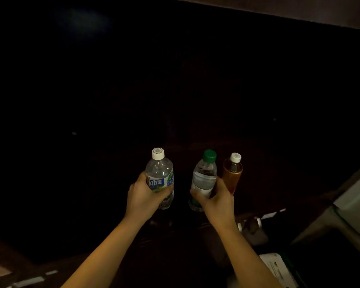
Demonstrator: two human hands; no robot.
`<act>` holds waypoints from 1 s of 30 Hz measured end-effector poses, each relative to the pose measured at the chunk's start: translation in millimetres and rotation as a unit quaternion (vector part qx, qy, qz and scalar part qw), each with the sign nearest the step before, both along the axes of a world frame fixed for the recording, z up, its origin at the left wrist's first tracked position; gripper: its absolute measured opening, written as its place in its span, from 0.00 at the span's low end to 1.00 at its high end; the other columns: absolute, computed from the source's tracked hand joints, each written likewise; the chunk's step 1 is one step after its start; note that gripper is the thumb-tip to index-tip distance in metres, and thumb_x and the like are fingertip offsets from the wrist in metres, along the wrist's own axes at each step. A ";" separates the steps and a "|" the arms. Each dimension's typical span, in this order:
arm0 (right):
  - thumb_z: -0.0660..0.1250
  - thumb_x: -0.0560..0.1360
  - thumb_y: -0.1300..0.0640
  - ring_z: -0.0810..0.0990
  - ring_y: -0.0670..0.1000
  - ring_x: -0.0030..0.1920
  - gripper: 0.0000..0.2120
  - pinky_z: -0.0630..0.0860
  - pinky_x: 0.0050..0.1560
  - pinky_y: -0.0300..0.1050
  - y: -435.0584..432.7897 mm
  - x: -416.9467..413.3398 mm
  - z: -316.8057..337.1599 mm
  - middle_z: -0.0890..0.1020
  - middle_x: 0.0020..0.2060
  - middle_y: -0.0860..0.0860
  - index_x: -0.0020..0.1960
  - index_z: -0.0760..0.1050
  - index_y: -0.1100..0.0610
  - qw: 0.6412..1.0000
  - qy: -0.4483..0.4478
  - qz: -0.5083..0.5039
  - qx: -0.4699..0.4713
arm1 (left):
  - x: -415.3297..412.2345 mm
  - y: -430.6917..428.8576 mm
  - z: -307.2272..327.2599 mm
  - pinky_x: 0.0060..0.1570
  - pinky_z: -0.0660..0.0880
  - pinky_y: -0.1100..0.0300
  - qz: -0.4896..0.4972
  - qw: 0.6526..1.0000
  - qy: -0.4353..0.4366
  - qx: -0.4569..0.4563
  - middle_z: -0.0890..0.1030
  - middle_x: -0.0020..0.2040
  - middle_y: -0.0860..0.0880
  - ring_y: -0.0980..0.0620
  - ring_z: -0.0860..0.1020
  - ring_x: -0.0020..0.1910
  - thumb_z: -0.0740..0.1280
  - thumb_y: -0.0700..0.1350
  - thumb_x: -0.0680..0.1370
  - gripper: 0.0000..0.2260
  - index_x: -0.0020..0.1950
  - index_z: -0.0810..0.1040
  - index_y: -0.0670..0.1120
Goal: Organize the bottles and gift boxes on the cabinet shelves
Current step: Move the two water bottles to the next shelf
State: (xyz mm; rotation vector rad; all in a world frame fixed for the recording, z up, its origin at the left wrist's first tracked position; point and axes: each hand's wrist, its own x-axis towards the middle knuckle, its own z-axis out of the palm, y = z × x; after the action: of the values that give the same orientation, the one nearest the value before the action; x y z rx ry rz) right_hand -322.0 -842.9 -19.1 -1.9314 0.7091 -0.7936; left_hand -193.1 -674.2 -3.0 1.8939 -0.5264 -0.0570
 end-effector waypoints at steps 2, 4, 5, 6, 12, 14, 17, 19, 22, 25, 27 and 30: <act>0.80 0.66 0.46 0.81 0.35 0.51 0.29 0.82 0.50 0.40 -9.7 7.2 -4.3 0.84 0.50 0.41 0.64 0.75 0.51 1.000 -0.002 0.014 0.003 | 1.1 -4.1 -4.0 0.44 0.78 0.65 0.019 1.000 0.004 0.007 0.81 0.48 0.61 0.64 0.80 0.47 0.79 0.56 0.64 0.30 0.62 0.76 0.50; 0.80 0.66 0.46 0.81 0.35 0.51 0.31 0.82 0.50 0.40 -17.3 14.4 -8.4 0.84 0.50 0.41 0.65 0.75 0.52 1.000 0.000 0.031 0.005 | 1.5 -6.9 -8.1 0.41 0.77 0.68 0.037 0.999 0.009 0.014 0.81 0.48 0.61 0.65 0.80 0.46 0.79 0.58 0.62 0.30 0.61 0.76 0.51; 0.80 0.66 0.45 0.81 0.35 0.51 0.31 0.81 0.50 0.39 -20.3 17.7 -10.4 0.84 0.50 0.41 0.65 0.74 0.52 0.999 0.002 0.039 0.008 | 1.5 -7.8 -10.4 0.41 0.76 0.69 0.044 0.999 0.011 0.017 0.81 0.47 0.61 0.65 0.80 0.46 0.78 0.60 0.62 0.31 0.61 0.75 0.52; 0.80 0.66 0.45 0.82 0.35 0.51 0.32 0.81 0.50 0.39 -23.1 20.6 -12.3 0.84 0.50 0.40 0.66 0.74 0.51 0.999 0.004 0.047 0.010 | 1.3 -8.6 -12.8 0.41 0.76 0.69 0.050 0.998 0.012 0.019 0.82 0.47 0.61 0.66 0.80 0.45 0.78 0.60 0.62 0.31 0.60 0.75 0.52; 0.79 0.64 0.42 0.82 0.38 0.51 0.34 0.82 0.51 0.43 -32.7 32.8 -22.9 0.84 0.51 0.40 0.66 0.74 0.50 0.997 0.009 0.077 0.013 | -0.5 -12.8 -23.1 0.39 0.75 0.73 0.080 0.996 0.012 0.047 0.82 0.46 0.61 0.69 0.80 0.43 0.79 0.57 0.64 0.28 0.60 0.75 0.52; 0.79 0.64 0.42 0.82 0.37 0.51 0.34 0.82 0.51 0.42 -35.5 35.0 -25.4 0.84 0.50 0.40 0.67 0.73 0.50 0.997 0.009 0.081 0.010 | -1.2 -14.8 -26.2 0.40 0.75 0.73 0.087 0.995 0.011 0.051 0.82 0.47 0.60 0.67 0.80 0.44 0.79 0.57 0.64 0.29 0.61 0.75 0.51; 0.78 0.65 0.40 0.81 0.34 0.51 0.33 0.81 0.49 0.37 -39.5 37.0 -27.8 0.83 0.50 0.38 0.66 0.74 0.49 0.996 0.008 0.089 0.011 | -2.3 -18.5 -30.8 0.41 0.76 0.72 0.093 0.994 0.013 0.051 0.83 0.49 0.59 0.65 0.81 0.46 0.80 0.55 0.65 0.29 0.63 0.75 0.50; 0.78 0.65 0.41 0.80 0.33 0.51 0.33 0.79 0.48 0.34 -41.1 37.4 -28.7 0.83 0.50 0.37 0.66 0.73 0.48 0.995 0.008 0.094 0.010 | -3.3 -20.8 -32.7 0.40 0.75 0.73 0.096 0.994 0.012 0.055 0.83 0.49 0.59 0.65 0.81 0.46 0.80 0.55 0.65 0.29 0.63 0.75 0.50; 0.79 0.65 0.43 0.80 0.32 0.52 0.33 0.77 0.49 0.31 -42.8 37.0 -29.7 0.83 0.52 0.38 0.67 0.73 0.48 0.995 0.011 0.102 0.008 | -4.0 -24.4 -33.8 0.40 0.74 0.74 0.093 0.994 0.016 0.057 0.82 0.48 0.60 0.66 0.80 0.46 0.80 0.54 0.65 0.30 0.63 0.74 0.51; 0.79 0.65 0.43 0.78 0.30 0.52 0.33 0.76 0.50 0.30 -44.2 36.1 -30.2 0.81 0.52 0.36 0.67 0.72 0.46 0.994 0.019 0.110 0.010 | -4.7 -26.2 -33.7 0.38 0.72 0.76 0.086 0.994 0.023 0.058 0.80 0.47 0.62 0.69 0.78 0.45 0.80 0.54 0.65 0.30 0.63 0.73 0.52; 0.80 0.66 0.45 0.77 0.28 0.52 0.33 0.76 0.51 0.29 -44.3 35.6 -30.3 0.80 0.51 0.35 0.67 0.71 0.46 0.993 0.023 0.114 0.013 | -5.1 -26.3 -33.8 0.38 0.72 0.77 0.076 0.995 0.031 0.055 0.79 0.48 0.62 0.70 0.78 0.45 0.80 0.53 0.65 0.31 0.65 0.72 0.52; 0.80 0.66 0.47 0.77 0.30 0.52 0.34 0.76 0.51 0.30 -43.7 34.8 -29.6 0.80 0.52 0.34 0.69 0.70 0.47 0.992 0.024 0.122 0.024 | -6.4 -24.0 -34.3 0.40 0.72 0.78 0.061 0.996 0.034 0.050 0.79 0.51 0.61 0.70 0.77 0.47 0.80 0.51 0.67 0.32 0.67 0.70 0.52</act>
State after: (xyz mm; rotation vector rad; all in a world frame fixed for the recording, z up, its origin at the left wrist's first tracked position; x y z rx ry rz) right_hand -287.2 -886.6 -48.7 -1.9539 0.5019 -0.5756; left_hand -199.5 -698.2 -37.2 2.0108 -0.3663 -0.0671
